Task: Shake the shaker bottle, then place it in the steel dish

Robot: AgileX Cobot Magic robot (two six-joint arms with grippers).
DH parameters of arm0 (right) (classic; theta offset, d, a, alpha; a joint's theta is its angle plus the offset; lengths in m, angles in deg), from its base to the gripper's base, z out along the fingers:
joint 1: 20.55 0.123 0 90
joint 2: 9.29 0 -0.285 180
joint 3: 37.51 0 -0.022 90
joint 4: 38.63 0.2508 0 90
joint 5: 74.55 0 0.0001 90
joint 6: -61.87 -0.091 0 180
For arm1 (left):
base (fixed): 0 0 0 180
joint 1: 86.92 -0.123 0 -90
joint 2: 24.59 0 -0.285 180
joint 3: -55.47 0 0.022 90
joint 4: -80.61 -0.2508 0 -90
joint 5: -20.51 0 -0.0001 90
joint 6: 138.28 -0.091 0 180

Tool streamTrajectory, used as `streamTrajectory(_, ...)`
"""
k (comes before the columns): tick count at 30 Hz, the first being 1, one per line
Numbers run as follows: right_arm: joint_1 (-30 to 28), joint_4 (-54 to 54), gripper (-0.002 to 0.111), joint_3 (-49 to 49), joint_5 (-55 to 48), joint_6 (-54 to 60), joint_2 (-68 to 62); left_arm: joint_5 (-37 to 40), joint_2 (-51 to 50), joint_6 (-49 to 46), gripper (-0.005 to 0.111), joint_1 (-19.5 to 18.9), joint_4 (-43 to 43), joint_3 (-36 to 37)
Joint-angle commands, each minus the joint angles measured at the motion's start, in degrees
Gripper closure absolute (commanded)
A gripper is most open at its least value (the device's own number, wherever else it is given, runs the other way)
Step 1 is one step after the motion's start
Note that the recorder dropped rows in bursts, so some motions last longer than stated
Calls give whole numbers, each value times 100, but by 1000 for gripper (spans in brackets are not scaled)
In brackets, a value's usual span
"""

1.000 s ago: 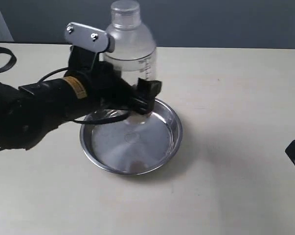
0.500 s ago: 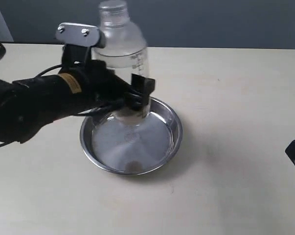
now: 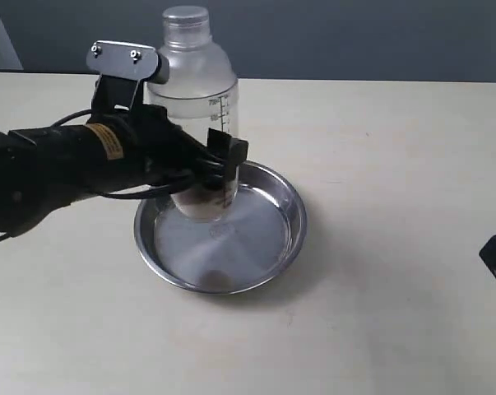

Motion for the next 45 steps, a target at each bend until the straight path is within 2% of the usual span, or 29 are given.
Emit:
streamTrajectory(1,-4,19,109,9,34,20,21,-1239,-109,-261,106,519,1,-48)
streamTrajectory(2,-4,19,109,9,34,20,21,-996,-137,-343,107,534,127,-48)
streamTrajectory(4,-4,19,109,9,34,20,21,-118,-39,-958,107,151,663,14)
streamTrajectory(5,-4,19,109,9,34,20,21,-62,28,-985,107,58,688,85)
streamTrajectory(7,-4,19,109,9,34,20,21,-581,144,-793,107,48,674,195)
streamTrajectory(8,-4,19,109,9,34,20,21,-1038,61,-538,107,234,648,173)
streamTrajectory(10,-4,19,109,9,34,20,21,-1434,-89,-448,107,455,483,98)
streamTrajectory(12,-4,19,109,9,34,20,21,-1433,-222,-448,107,623,459,4)
streamTrajectory(14,-4,19,109,9,34,20,21,-1112,-265,-614,107,622,498,-20)
streamTrajectory(15,-4,19,109,9,34,20,21,-896,-265,-902,107,565,690,-20)
streamTrajectory(17,-4,19,109,9,34,20,21,-282,-129,-1793,107,288,1658,-5)
streamTrajectory(19,-4,19,109,9,34,20,21,-136,69,-2749,107,67,2641,114)
streamTrajectory(21,-4,19,109,9,34,20,21,-465,253,-3547,107,9,3479,274)
streamTrajectory(24,-4,19,109,9,34,20,21,-996,352,-3959,107,112,4015,362)
streamTrajectory(31,-4,19,109,9,24,20,21,-1265,276,-3961,107,443,3936,362)
streamTrajectory(34,-4,19,109,9,24,20,21,-1400,217,-3856,107,567,3667,362)
streamTrajectory(37,-4,19,109,9,24,20,21,-1688,291,-3584,107,678,2991,186)
streamTrajectory(41,-4,19,109,9,24,20,21,-1477,-56,-2664,107,687,3046,488)
streamTrajectory(43,-4,19,109,9,24,20,21,-1768,-336,-2165,107,687,2594,574)
streamTrajectory(45,-4,19,109,9,24,20,21,-1994,-121,-1719,107,687,1852,486)
